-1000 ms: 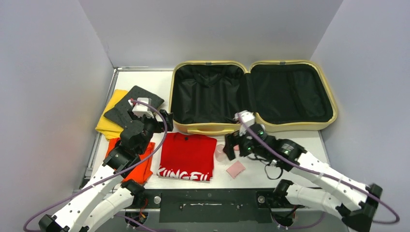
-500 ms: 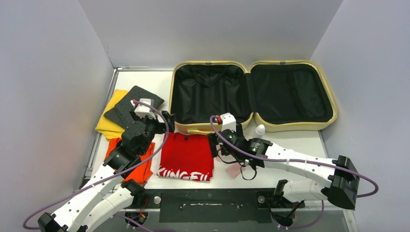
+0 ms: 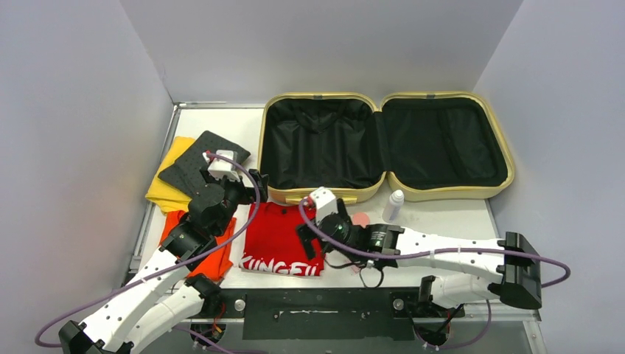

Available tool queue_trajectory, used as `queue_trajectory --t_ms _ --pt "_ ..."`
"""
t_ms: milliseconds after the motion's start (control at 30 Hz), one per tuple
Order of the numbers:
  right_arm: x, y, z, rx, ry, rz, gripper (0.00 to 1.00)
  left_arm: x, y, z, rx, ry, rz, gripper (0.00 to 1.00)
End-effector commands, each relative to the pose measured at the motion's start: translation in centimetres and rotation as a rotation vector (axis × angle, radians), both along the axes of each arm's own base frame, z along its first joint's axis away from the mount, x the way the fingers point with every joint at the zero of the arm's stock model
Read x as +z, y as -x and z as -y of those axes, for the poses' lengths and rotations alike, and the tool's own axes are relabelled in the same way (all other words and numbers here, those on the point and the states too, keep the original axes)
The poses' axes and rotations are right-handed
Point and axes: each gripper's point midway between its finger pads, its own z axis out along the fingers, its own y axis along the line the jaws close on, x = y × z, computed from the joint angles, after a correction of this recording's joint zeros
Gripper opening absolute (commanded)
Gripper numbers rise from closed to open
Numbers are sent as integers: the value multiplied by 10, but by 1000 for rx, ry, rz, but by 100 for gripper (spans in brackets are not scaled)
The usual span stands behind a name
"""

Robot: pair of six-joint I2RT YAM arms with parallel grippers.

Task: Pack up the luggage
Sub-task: Pick up the makeup from the center of the board.

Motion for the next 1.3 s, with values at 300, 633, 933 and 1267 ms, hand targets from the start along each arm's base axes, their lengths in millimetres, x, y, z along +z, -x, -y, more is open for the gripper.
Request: queue_trajectory --t_ms 300,633,933,1267 --pt "42 -6 -67 59 -181 56 97 12 -1 -26 156 18 22 97" --pt "23 -35 11 -202 -44 61 95 -42 27 -17 185 153 -332 95" --pt "-22 -41 59 -347 39 1 97 -78 43 -13 158 183 -415 96" --pt "-51 -47 47 -322 55 -60 88 -78 44 -14 149 159 -415 96"
